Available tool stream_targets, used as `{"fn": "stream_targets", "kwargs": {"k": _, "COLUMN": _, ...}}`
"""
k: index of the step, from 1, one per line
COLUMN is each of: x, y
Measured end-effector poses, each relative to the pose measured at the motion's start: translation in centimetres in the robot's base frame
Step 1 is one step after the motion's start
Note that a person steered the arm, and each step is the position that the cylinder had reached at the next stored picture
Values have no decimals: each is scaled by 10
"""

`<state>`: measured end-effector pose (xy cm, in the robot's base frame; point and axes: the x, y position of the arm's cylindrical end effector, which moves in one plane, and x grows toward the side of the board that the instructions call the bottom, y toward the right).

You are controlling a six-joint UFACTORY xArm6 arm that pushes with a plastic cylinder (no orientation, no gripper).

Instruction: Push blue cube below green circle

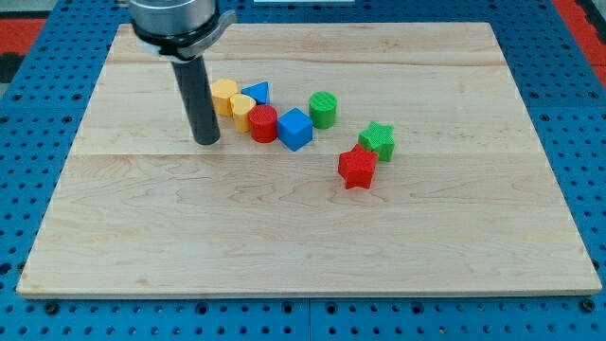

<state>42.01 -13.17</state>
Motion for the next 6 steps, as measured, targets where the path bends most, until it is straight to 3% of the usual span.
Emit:
{"fn": "stream_targets", "kwargs": {"k": 1, "x": -13, "y": 25}}
{"fn": "stream_targets", "kwargs": {"k": 3, "x": 1, "y": 106}}
{"fn": "stream_targets", "kwargs": {"k": 6, "x": 7, "y": 146}}
